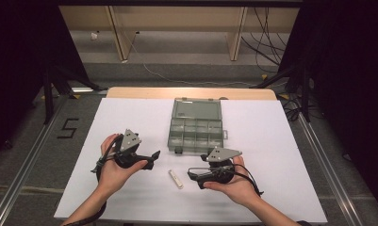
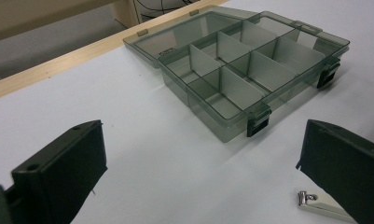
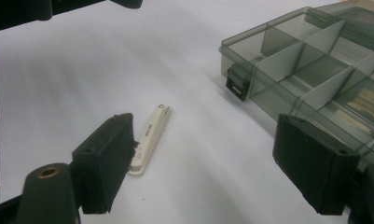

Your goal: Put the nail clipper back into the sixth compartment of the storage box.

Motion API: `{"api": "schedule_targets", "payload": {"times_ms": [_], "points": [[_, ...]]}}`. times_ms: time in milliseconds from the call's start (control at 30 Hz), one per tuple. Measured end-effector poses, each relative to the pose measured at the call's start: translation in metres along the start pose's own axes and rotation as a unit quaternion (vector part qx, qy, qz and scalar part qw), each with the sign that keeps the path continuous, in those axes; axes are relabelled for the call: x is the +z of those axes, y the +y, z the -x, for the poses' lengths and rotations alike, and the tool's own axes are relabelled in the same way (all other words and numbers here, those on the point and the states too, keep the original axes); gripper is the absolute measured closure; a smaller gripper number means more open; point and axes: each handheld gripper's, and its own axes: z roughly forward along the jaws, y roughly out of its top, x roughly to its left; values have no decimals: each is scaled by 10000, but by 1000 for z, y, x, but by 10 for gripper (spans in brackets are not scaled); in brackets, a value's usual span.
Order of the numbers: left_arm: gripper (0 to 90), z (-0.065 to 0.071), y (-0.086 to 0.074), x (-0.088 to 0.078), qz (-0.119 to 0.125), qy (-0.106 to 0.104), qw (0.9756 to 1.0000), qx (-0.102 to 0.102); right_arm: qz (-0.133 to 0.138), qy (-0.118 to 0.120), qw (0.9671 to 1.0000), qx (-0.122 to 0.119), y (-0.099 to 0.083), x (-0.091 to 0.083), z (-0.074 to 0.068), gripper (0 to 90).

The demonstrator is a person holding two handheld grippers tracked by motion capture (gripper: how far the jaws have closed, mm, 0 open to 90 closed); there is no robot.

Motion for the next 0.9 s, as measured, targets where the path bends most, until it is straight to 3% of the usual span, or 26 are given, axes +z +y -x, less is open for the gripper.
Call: {"api": "schedule_targets", "payload": {"times_ms": [500, 900], "points": [[2, -2, -1, 1, -19, 20, 10000, -64, -160, 186, 9997, -78, 5, 14, -16, 223], [4, -3, -1, 1, 6, 44, 10000, -74, -263, 157, 9994, -188, 12, 33, -26, 272]]}}
